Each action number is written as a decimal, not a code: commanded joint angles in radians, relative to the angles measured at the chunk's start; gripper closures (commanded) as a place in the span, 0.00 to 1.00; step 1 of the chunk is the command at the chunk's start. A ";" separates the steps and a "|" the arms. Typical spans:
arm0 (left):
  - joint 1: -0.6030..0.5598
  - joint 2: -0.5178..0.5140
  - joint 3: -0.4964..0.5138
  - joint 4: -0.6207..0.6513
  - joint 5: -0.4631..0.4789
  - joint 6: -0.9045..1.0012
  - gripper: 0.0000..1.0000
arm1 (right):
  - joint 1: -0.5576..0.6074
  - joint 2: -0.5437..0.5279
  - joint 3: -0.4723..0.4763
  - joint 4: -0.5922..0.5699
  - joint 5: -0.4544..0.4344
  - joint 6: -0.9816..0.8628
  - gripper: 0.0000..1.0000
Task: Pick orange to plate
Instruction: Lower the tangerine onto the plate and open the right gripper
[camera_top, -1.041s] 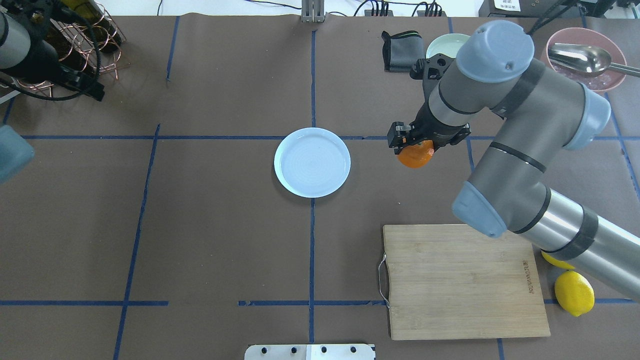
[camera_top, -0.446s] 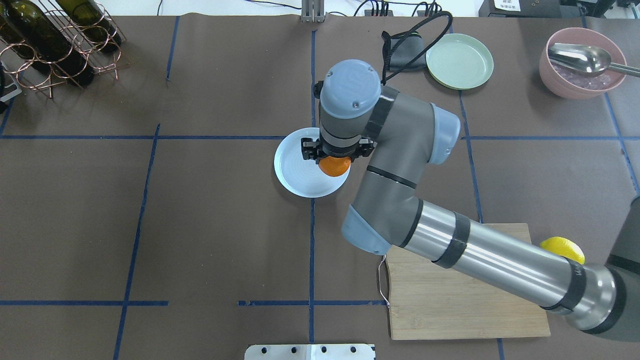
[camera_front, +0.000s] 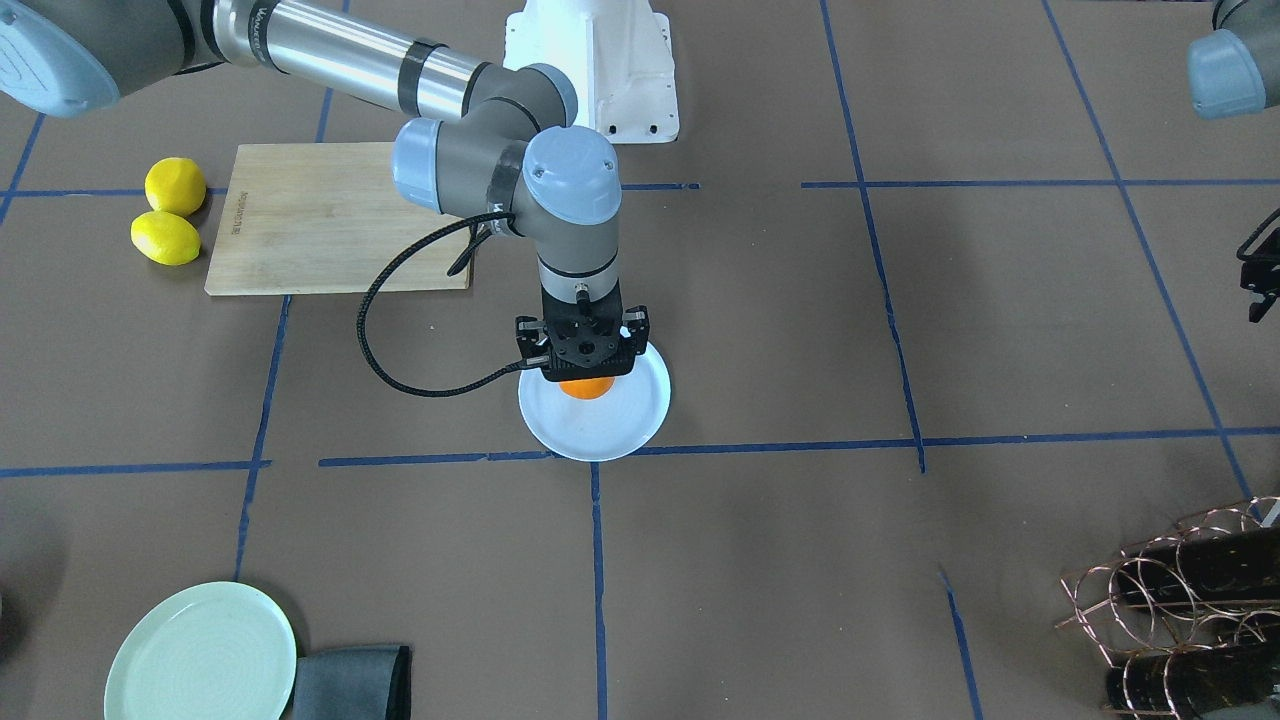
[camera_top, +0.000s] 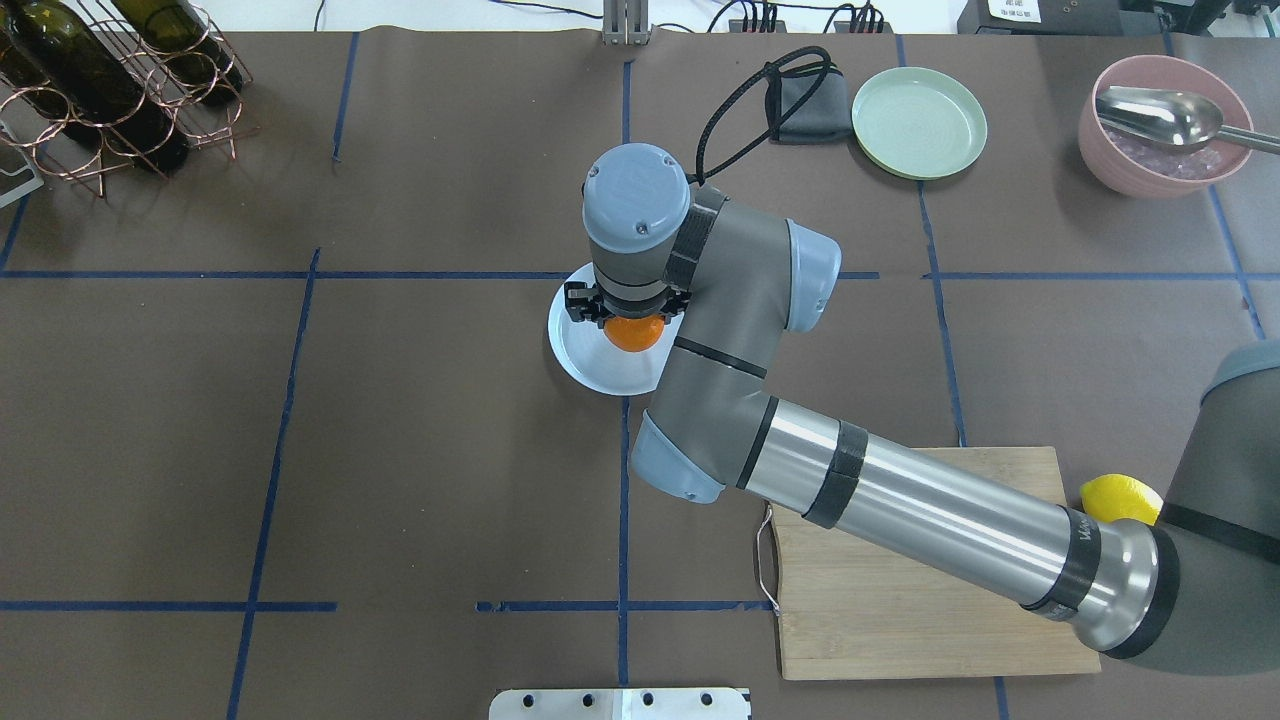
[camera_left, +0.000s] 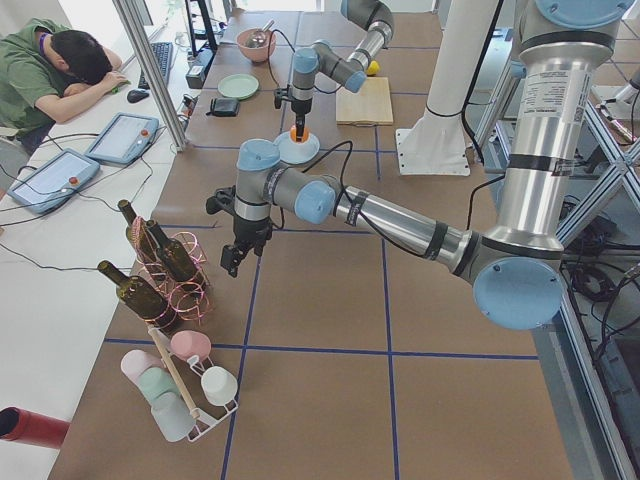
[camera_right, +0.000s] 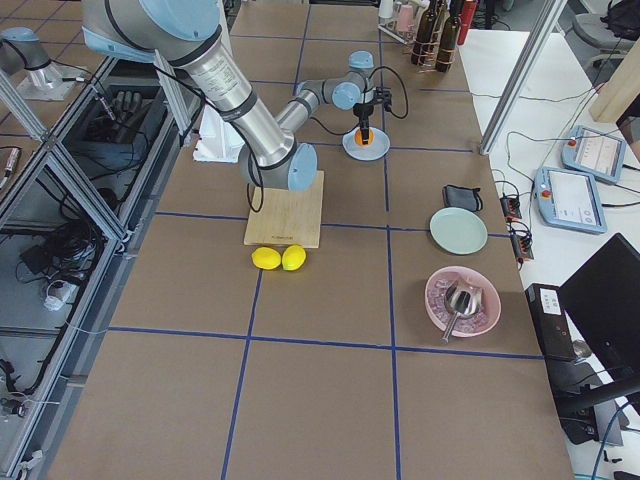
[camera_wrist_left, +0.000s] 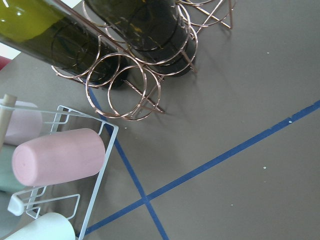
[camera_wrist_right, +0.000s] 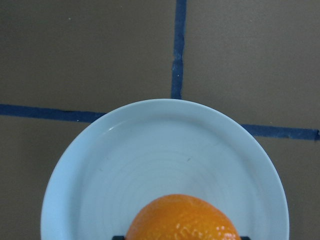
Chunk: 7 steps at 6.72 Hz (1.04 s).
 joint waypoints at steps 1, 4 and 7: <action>-0.015 0.000 0.025 0.001 -0.002 0.001 0.00 | -0.005 0.004 -0.024 0.019 -0.007 -0.002 0.01; -0.032 0.009 0.025 0.004 -0.004 0.003 0.00 | 0.059 0.030 0.028 0.008 0.066 -0.015 0.00; -0.158 0.029 0.057 0.135 -0.096 0.125 0.00 | 0.211 -0.193 0.416 -0.289 0.158 -0.269 0.00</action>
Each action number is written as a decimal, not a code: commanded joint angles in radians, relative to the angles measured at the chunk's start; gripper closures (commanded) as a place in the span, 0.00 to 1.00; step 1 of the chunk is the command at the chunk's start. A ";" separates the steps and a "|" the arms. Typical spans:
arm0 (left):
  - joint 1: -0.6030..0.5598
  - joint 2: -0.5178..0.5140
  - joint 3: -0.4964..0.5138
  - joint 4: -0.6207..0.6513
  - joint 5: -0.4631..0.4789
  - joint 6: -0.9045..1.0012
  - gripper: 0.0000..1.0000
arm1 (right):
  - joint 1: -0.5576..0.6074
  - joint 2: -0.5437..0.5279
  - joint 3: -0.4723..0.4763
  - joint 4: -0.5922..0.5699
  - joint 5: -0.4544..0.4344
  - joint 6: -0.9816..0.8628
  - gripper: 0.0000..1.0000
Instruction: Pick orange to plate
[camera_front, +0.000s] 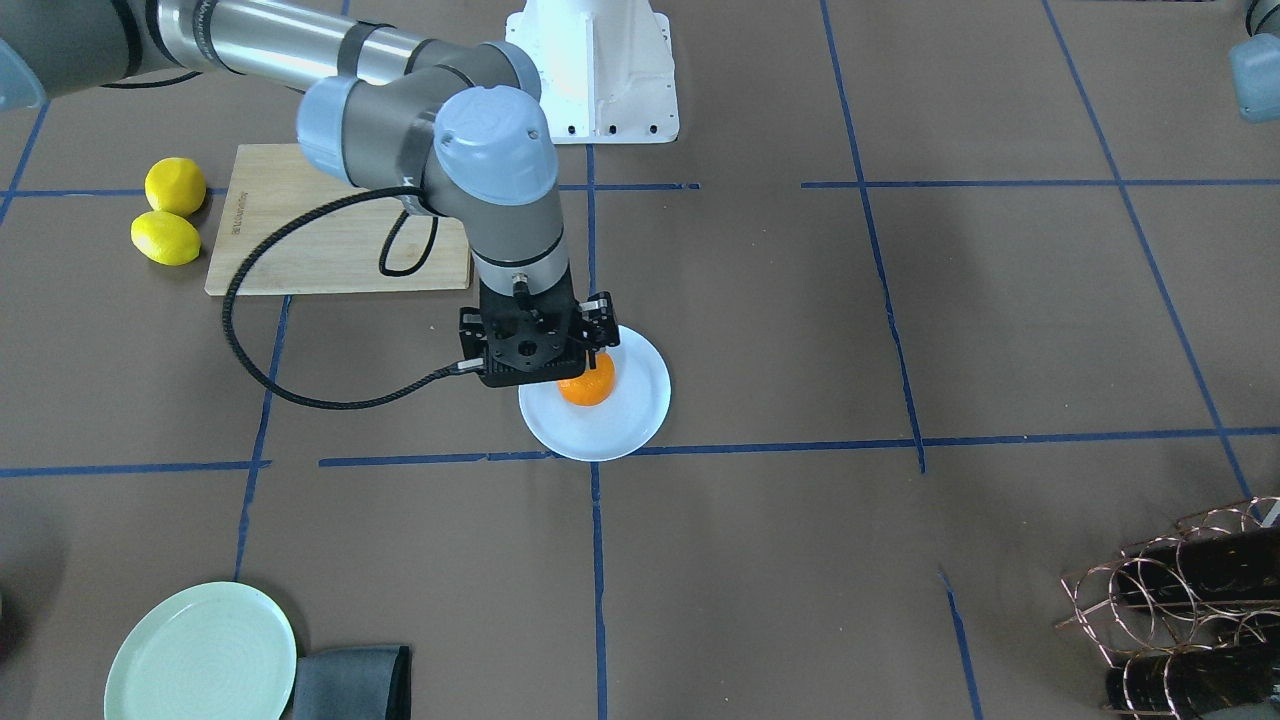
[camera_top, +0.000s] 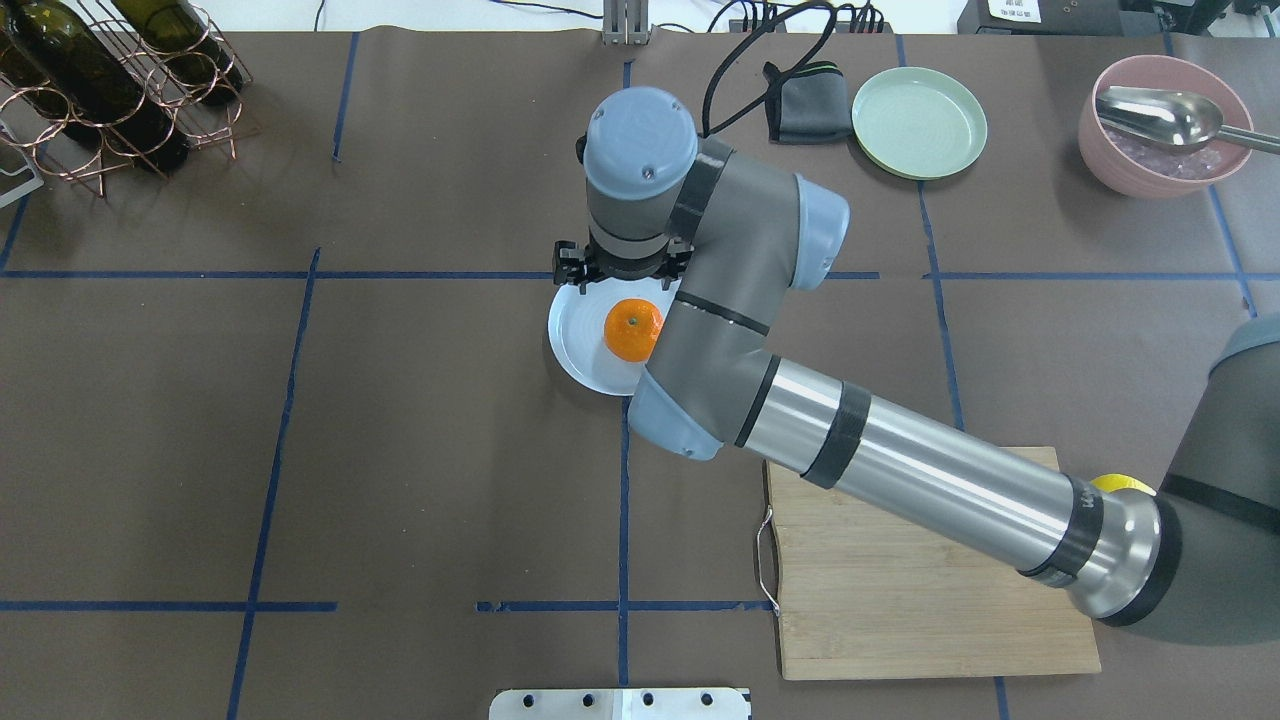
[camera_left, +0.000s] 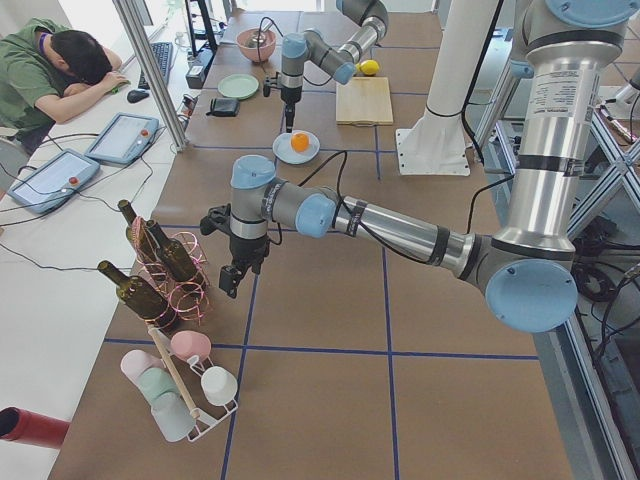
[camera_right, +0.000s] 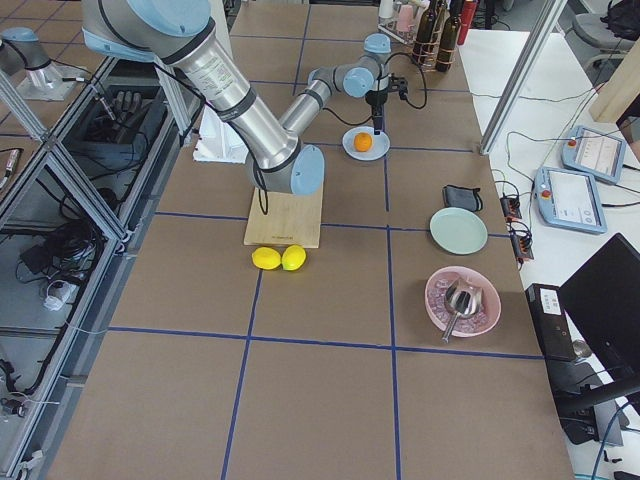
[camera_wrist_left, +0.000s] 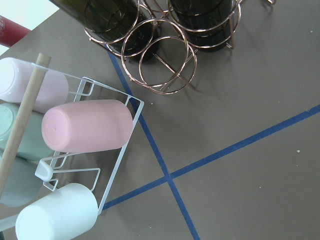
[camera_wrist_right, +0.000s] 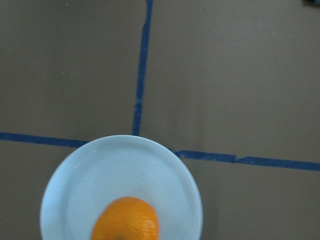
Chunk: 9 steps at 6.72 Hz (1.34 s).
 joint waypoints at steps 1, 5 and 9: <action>-0.111 0.019 0.047 0.097 -0.177 0.091 0.00 | 0.124 -0.224 0.253 -0.102 0.057 -0.220 0.00; -0.138 0.088 0.106 0.084 -0.285 0.081 0.00 | 0.462 -0.530 0.300 -0.103 0.276 -0.670 0.00; -0.138 0.088 0.101 0.085 -0.282 0.079 0.00 | 0.817 -0.741 0.114 -0.089 0.391 -1.218 0.00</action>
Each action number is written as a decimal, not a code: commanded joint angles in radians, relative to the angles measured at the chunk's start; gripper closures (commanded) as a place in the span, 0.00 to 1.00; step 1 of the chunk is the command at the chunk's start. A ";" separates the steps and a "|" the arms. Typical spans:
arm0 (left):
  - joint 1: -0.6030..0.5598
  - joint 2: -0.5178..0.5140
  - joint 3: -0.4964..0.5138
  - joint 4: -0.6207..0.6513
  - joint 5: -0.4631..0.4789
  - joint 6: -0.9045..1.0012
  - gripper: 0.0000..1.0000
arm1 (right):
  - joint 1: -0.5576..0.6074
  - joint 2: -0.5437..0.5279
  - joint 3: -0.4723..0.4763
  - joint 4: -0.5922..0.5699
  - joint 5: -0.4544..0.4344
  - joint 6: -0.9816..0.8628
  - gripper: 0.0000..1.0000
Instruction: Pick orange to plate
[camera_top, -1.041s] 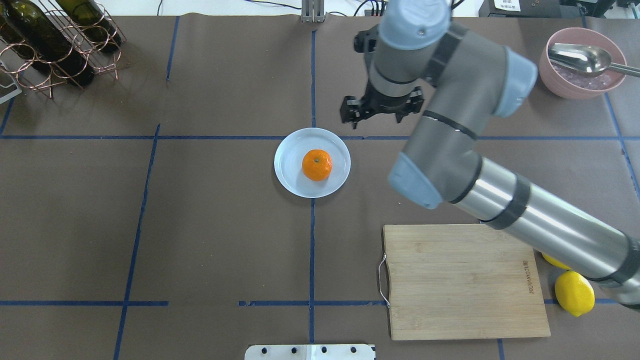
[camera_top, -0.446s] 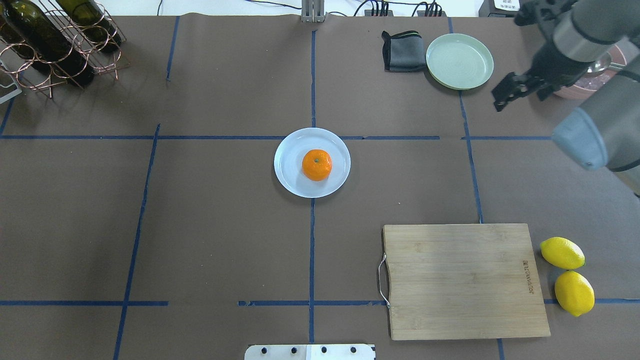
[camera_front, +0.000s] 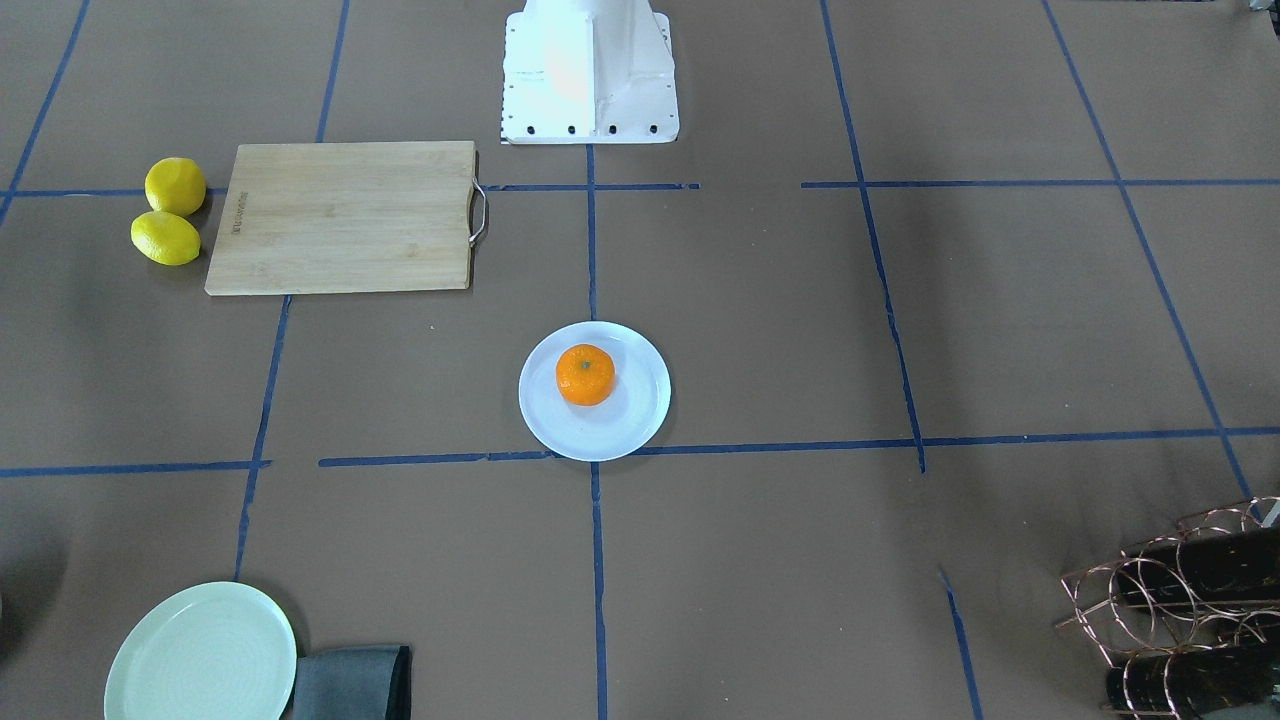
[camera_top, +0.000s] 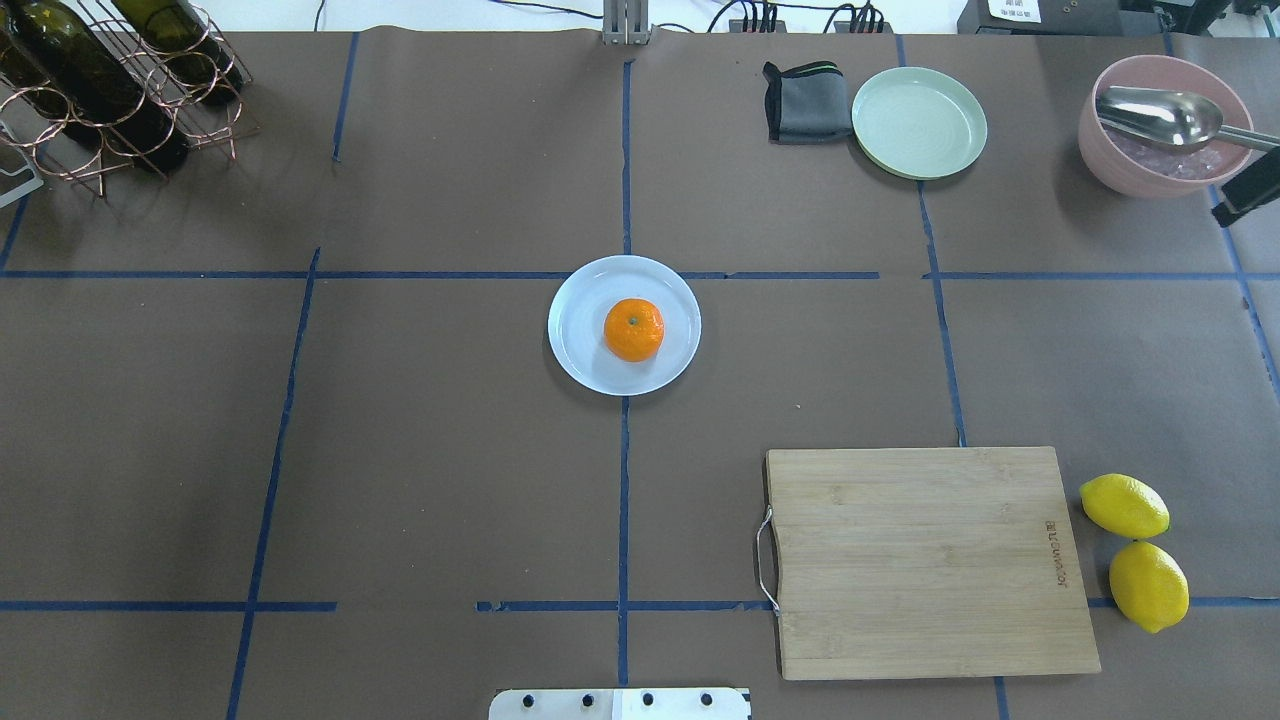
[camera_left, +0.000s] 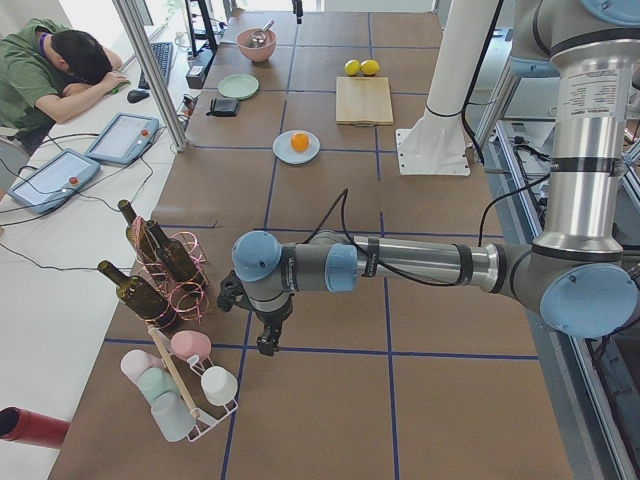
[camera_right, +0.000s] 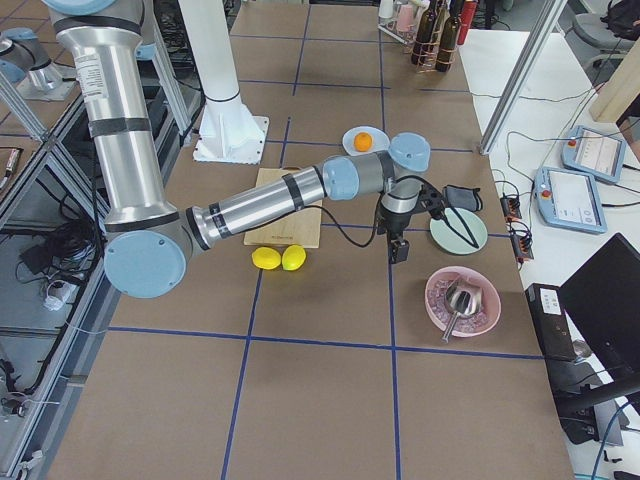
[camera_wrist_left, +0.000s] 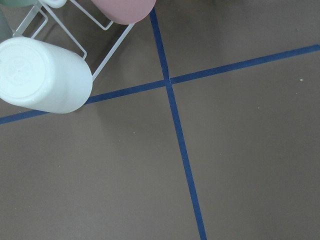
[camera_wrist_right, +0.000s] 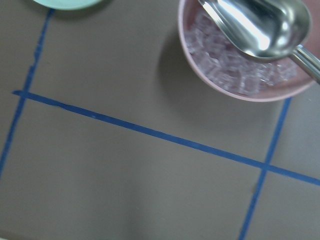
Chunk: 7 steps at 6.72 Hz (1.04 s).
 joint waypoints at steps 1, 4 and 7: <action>0.000 0.000 -0.001 0.000 0.002 0.000 0.00 | 0.171 -0.067 -0.128 0.004 0.062 -0.213 0.00; 0.000 0.000 -0.003 0.003 0.005 0.000 0.00 | 0.202 -0.111 -0.157 0.029 0.047 -0.203 0.00; -0.003 0.005 -0.004 0.005 0.005 0.000 0.00 | 0.204 -0.148 -0.157 0.133 0.050 -0.022 0.00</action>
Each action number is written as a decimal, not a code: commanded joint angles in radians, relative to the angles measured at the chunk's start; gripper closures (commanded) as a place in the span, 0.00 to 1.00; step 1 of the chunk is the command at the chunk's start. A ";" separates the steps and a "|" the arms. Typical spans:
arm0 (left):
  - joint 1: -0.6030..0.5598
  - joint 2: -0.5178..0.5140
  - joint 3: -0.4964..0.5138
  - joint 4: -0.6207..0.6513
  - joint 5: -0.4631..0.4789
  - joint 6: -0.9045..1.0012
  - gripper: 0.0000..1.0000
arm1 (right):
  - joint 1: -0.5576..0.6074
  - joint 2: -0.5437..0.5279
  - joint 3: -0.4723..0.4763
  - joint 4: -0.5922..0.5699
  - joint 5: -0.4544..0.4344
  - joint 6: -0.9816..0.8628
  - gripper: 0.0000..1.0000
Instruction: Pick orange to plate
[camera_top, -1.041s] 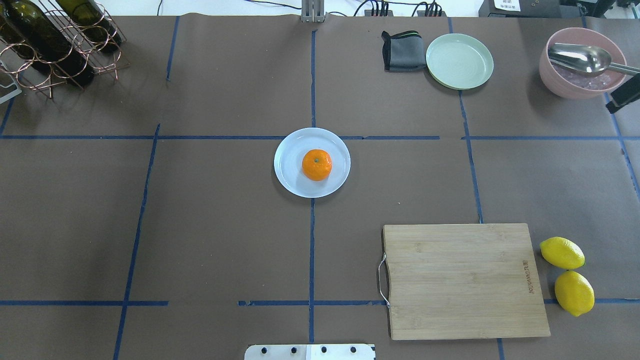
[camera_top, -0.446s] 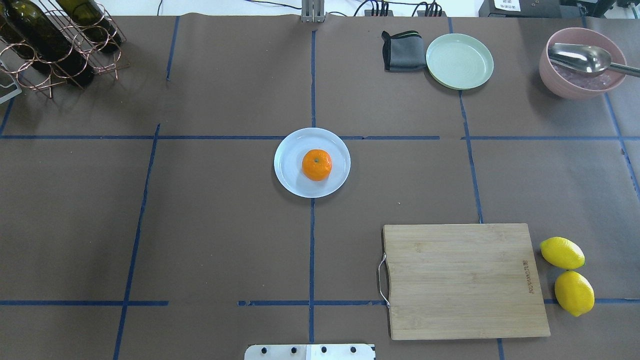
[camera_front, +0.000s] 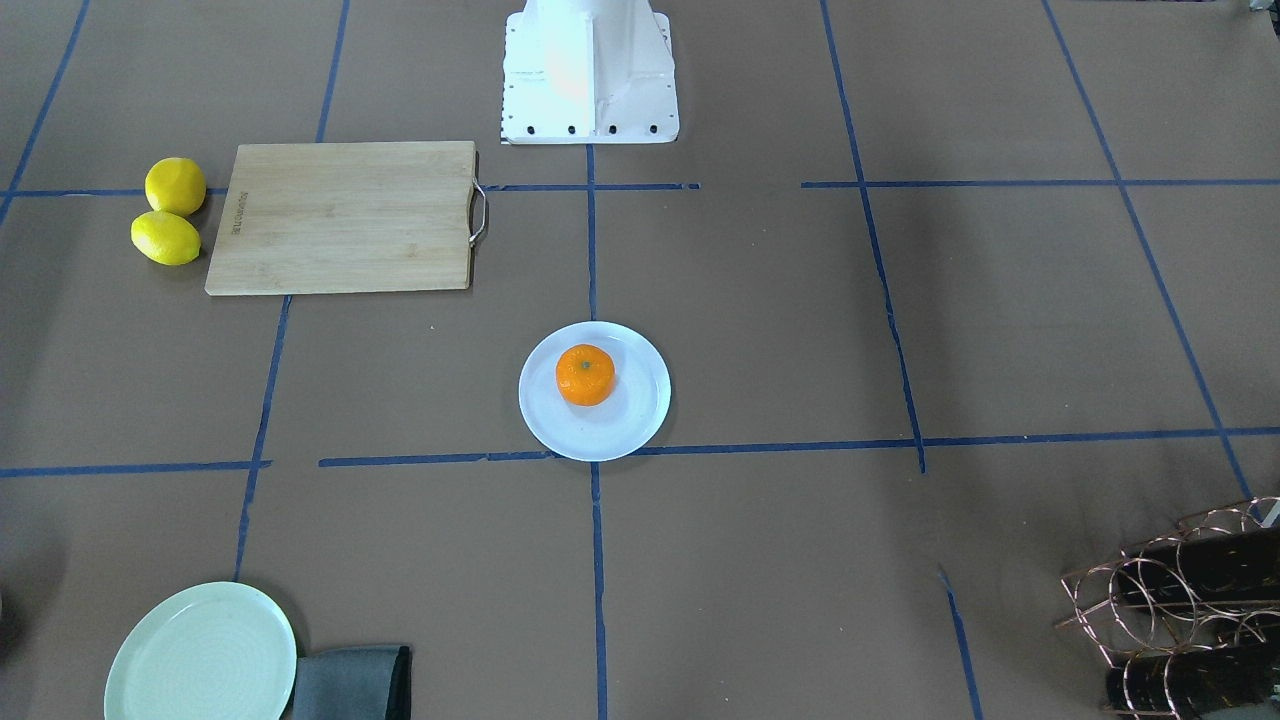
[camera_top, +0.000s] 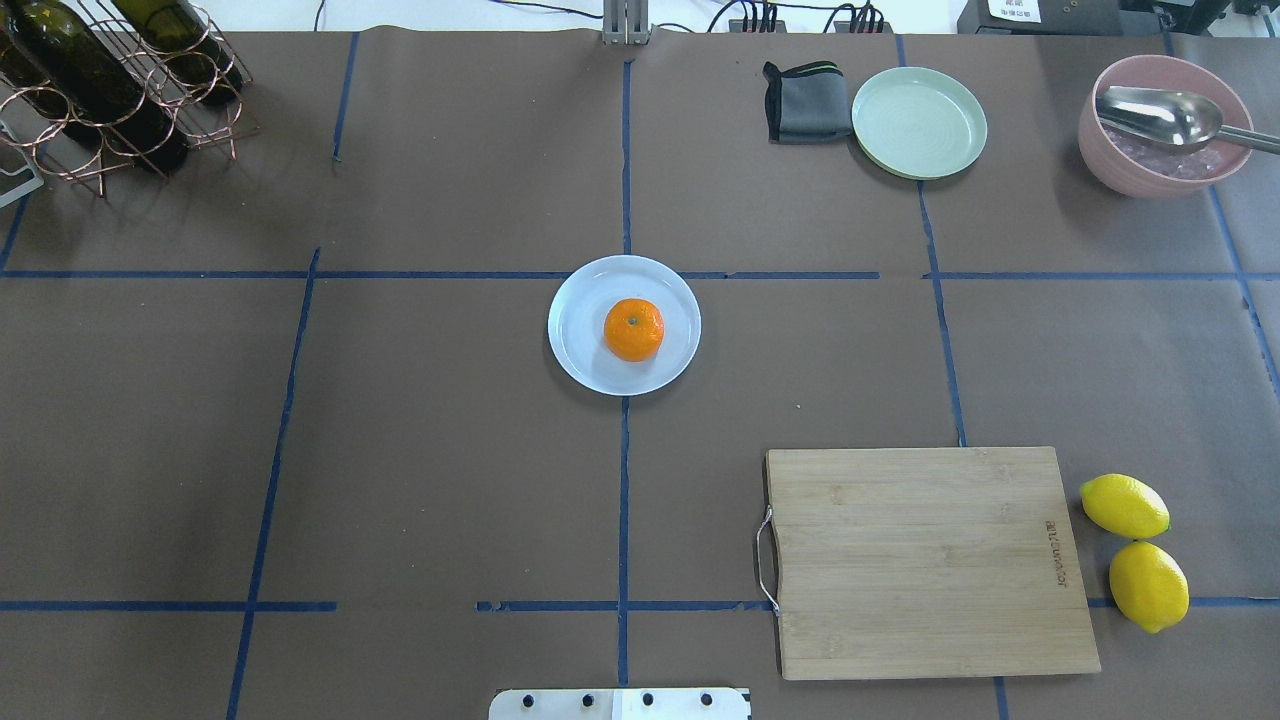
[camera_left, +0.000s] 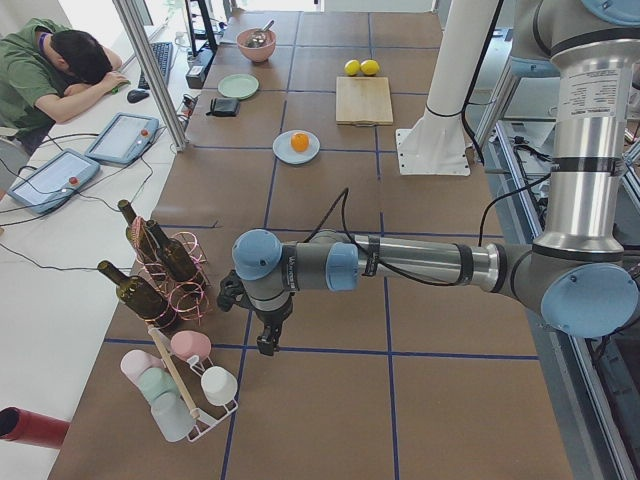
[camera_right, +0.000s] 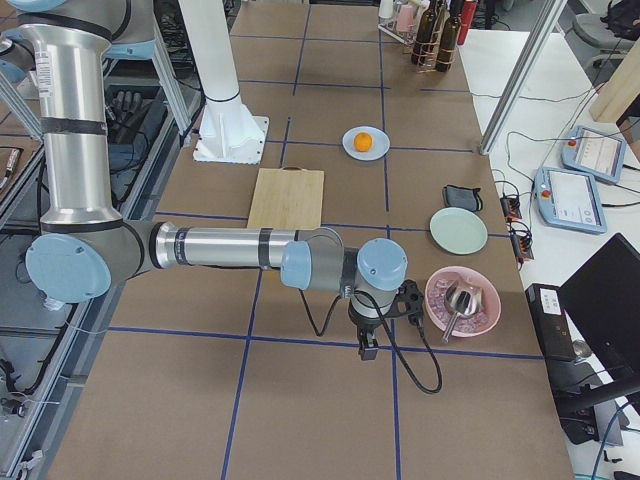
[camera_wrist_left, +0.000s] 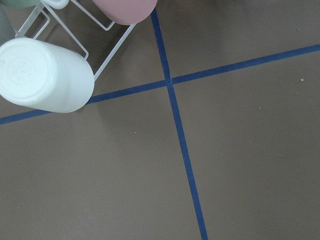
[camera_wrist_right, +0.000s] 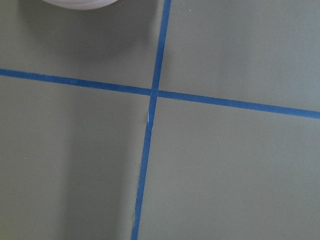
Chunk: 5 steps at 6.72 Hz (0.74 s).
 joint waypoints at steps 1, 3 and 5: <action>-0.001 0.007 -0.002 0.000 -0.001 0.000 0.00 | 0.001 -0.011 0.006 0.027 0.004 0.119 0.00; -0.001 0.013 -0.002 0.000 -0.002 0.000 0.00 | 0.001 -0.011 0.006 0.025 0.004 0.132 0.00; -0.001 0.013 -0.002 0.000 -0.002 0.000 0.00 | 0.001 -0.011 0.006 0.025 0.005 0.133 0.00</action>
